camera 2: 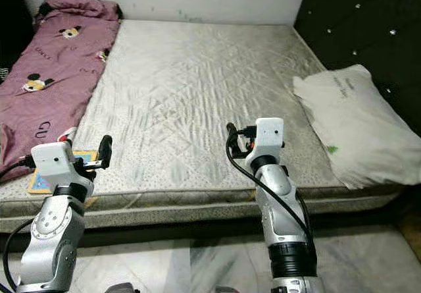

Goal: Clean up the room

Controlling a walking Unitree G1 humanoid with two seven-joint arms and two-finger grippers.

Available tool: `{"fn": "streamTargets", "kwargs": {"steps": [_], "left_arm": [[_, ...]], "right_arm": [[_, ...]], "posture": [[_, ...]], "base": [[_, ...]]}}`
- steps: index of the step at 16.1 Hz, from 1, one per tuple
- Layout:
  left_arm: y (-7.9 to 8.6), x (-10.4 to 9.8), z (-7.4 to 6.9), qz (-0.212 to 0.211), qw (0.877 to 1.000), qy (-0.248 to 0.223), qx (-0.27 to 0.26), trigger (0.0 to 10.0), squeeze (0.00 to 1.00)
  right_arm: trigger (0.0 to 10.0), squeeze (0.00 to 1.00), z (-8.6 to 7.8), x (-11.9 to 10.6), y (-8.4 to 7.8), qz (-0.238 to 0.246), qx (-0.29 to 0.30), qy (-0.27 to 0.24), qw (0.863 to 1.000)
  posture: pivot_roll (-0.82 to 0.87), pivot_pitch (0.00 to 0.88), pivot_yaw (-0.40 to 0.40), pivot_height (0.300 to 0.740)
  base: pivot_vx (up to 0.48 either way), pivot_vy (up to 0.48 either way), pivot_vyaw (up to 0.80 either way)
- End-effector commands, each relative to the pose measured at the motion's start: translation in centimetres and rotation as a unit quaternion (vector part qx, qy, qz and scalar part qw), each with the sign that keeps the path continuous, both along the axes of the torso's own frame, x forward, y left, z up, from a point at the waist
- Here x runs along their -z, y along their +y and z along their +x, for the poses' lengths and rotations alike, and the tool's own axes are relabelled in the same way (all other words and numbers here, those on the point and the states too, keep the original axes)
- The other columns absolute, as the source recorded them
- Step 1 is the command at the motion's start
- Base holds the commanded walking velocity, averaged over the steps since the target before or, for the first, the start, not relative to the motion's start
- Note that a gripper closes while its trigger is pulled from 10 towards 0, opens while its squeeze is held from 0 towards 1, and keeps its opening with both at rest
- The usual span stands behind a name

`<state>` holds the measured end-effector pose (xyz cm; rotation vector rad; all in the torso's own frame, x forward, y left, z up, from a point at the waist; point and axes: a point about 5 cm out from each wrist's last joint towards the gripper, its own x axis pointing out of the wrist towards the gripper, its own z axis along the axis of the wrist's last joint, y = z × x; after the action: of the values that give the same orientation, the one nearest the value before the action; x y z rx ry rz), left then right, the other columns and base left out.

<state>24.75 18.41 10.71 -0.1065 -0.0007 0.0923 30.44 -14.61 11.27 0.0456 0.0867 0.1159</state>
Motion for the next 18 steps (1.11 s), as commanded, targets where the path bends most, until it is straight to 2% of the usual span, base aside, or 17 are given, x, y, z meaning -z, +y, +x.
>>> {"fn": "streamTargets", "kwargs": {"steps": [1, 18], "left_arm": [[-0.09, -0.22, 0.18, 0.000, 1.000, 0.000, 0.004, 10.0, 0.00], [-0.15, -0.22, 0.19, 0.000, 1.000, 0.000, 0.008, 10.0, 0.00]], "right_arm": [[10.0, 0.00, 0.36, -0.45, 0.16, -0.002, -0.003, -0.006, 1.000], [10.0, 0.00, 0.44, -0.37, 0.14, 0.001, 0.001, -0.005, 1.000]], "posture": [[-0.08, 0.000, -0.063, 0.740], [-0.08, 0.000, -0.059, 0.740]], "base": [[0.292, 0.000, 0.00], [0.326, 0.000, 0.00]]}}
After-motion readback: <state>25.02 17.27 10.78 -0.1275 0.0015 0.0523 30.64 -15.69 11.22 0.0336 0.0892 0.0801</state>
